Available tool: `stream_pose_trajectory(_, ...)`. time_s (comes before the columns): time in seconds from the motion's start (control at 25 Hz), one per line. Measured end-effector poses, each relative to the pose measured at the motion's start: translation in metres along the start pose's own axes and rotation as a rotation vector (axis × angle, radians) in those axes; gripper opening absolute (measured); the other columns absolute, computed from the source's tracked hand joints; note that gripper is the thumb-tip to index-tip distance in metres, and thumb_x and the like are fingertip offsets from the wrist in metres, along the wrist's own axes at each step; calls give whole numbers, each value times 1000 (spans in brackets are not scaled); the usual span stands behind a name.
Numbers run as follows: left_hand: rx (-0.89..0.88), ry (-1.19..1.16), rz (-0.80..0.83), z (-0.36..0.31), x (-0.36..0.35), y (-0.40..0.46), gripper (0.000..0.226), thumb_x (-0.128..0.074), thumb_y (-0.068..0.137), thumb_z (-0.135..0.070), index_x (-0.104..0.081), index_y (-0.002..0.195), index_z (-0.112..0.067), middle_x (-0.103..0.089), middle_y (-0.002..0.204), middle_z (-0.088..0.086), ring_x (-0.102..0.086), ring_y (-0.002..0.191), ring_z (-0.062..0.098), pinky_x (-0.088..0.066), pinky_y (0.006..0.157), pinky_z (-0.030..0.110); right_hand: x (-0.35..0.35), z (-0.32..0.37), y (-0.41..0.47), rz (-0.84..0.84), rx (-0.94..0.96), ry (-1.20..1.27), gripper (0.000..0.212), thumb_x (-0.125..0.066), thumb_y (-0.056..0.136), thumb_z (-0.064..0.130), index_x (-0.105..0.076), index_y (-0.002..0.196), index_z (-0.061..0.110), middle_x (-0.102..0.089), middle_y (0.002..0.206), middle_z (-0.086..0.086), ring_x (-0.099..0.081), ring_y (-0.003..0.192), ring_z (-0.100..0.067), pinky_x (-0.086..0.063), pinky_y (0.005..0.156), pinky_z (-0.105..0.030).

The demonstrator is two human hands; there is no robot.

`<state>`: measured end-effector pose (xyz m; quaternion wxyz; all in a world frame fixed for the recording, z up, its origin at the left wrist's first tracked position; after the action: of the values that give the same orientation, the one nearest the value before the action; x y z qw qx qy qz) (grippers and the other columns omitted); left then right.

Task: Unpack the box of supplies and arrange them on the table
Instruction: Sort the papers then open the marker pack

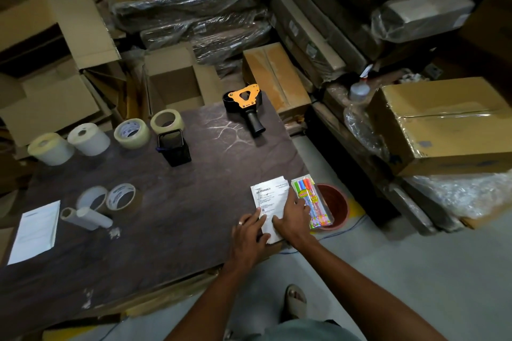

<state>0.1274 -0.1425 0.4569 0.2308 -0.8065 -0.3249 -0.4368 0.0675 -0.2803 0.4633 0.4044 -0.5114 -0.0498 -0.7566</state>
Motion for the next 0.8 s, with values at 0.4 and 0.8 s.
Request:
stream_pose_trajectory(0.4,50,-124,-51,5,4,-1,58,-74,73,-30,-62,130,-22,-50,146,-6,-47,131,21,-38,109,38,11,-7,32,82,-91,266,63,-68,74,38,-47,129,18,-61,126,-10,-57,118,-33,-45,101,-46)
stream_pose_trajectory(0.8,686,-1405,-110,19,18,10,66,-70,88,-24,-40,145,-10,-69,121,13,-70,103,30,-58,87,44,29,19,25,264,134,806,35,-71,88,18,-63,121,17,-71,118,-3,-71,99,-16,-59,87,-38)
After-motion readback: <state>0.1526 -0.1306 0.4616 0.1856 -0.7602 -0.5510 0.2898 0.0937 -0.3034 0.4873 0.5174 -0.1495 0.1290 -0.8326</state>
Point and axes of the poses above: each hand's wrist, its own y-axis towards the middle knuckle, its own x-axis out of the back of the hand, z = x × y, the point moved 10 cm from there along y, towards the middle knuckle
